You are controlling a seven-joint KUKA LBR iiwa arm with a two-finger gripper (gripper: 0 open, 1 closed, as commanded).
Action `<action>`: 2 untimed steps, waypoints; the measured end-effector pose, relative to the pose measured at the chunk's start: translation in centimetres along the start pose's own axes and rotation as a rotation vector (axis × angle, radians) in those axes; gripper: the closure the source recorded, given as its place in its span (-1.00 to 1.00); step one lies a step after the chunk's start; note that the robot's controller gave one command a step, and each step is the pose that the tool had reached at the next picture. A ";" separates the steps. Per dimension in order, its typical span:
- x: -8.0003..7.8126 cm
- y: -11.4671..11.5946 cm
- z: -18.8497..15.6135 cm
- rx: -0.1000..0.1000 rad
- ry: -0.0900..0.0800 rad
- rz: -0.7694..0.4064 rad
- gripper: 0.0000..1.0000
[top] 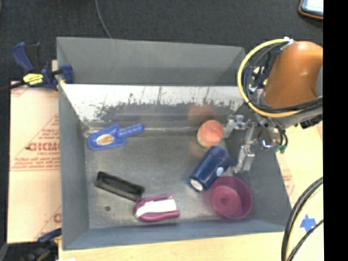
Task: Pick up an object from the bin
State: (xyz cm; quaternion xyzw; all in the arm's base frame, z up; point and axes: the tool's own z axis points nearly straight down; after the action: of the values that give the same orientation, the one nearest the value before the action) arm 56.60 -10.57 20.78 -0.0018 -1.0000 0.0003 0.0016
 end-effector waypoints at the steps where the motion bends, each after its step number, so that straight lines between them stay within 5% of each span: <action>1: -0.2 0.0 -0.4 0.001 -0.007 -0.004 -1.00; 2: -2.1 -0.4 10.4 0.003 -0.011 -0.234 -1.00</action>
Offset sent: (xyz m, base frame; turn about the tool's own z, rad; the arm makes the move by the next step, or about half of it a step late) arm 0.0227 -0.0049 -0.1378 -0.2999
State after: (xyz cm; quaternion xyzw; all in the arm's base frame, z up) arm 58.61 -11.04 10.40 0.1151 -0.9933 0.0019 -0.0041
